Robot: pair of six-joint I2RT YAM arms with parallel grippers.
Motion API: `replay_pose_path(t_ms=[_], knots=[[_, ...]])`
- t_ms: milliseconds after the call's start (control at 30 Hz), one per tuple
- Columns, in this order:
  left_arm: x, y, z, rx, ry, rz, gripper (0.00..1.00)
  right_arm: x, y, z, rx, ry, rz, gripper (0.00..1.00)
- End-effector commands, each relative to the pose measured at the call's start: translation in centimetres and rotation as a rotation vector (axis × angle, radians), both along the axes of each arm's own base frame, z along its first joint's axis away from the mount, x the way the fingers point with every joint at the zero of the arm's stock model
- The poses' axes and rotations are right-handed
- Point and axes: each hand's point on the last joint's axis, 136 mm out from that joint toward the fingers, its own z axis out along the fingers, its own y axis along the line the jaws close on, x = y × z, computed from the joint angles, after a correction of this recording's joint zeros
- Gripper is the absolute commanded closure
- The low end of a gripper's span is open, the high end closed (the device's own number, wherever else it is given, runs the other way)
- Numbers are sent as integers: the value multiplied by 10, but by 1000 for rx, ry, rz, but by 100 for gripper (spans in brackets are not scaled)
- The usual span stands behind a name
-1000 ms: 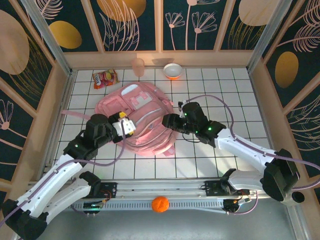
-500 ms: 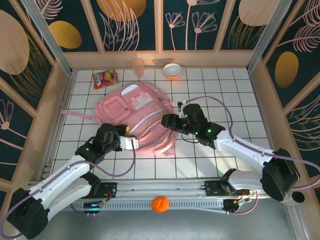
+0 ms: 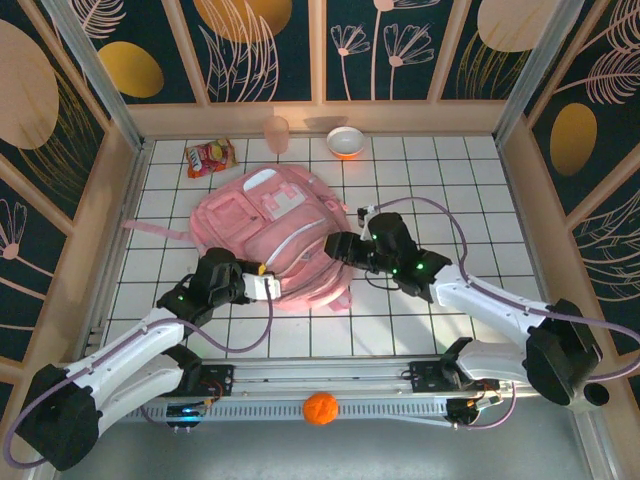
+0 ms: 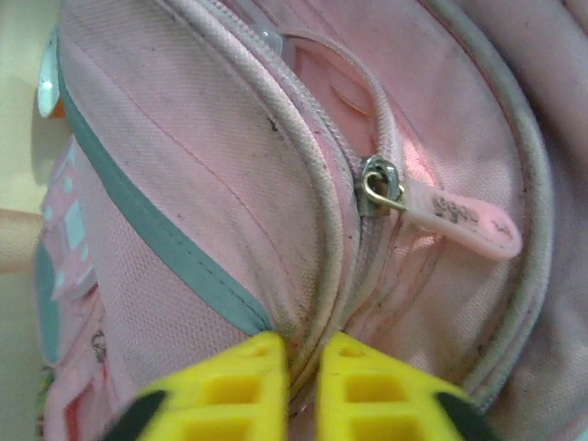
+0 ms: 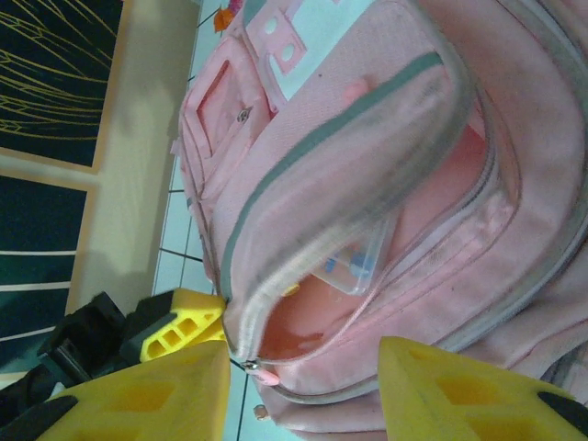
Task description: Pack the student bag
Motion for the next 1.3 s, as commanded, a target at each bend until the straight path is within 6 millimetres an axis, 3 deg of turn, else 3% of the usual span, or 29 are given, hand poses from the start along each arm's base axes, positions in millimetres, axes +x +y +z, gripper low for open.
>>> replay_pose_path(t_ms=[0, 167, 367, 567, 733, 833, 933, 1100, 1133, 1267], knots=[[-4, -26, 38, -229, 74, -10, 100, -3, -2, 16, -9, -72, -27, 54], [-10, -38, 53, -428, 200, 37, 100, -24, 12, 17, -96, -146, -1, 54], [-8, -44, 60, -536, 252, 75, 100, -54, 41, 10, -134, -195, 65, 54], [-3, -46, 58, -537, 271, 91, 100, -59, 65, -25, -215, -143, 113, 54], [-4, -47, 59, -542, 273, 89, 100, -52, 84, -35, -272, -163, 131, 54], [-2, -46, 61, -545, 268, 93, 100, -44, 86, -38, -313, -171, 104, 58], [-1, -45, 61, -541, 261, 101, 100, -37, 75, -44, -401, -161, 52, 68], [-4, -48, 59, -527, 274, 77, 100, -39, 62, -53, -466, -144, 37, 69], [-9, -51, 57, -510, 290, 43, 95, -41, 64, -50, -445, -149, 49, 69], [-30, -58, 35, -370, 265, -96, 60, -43, 70, -36, -349, -175, 71, 69]])
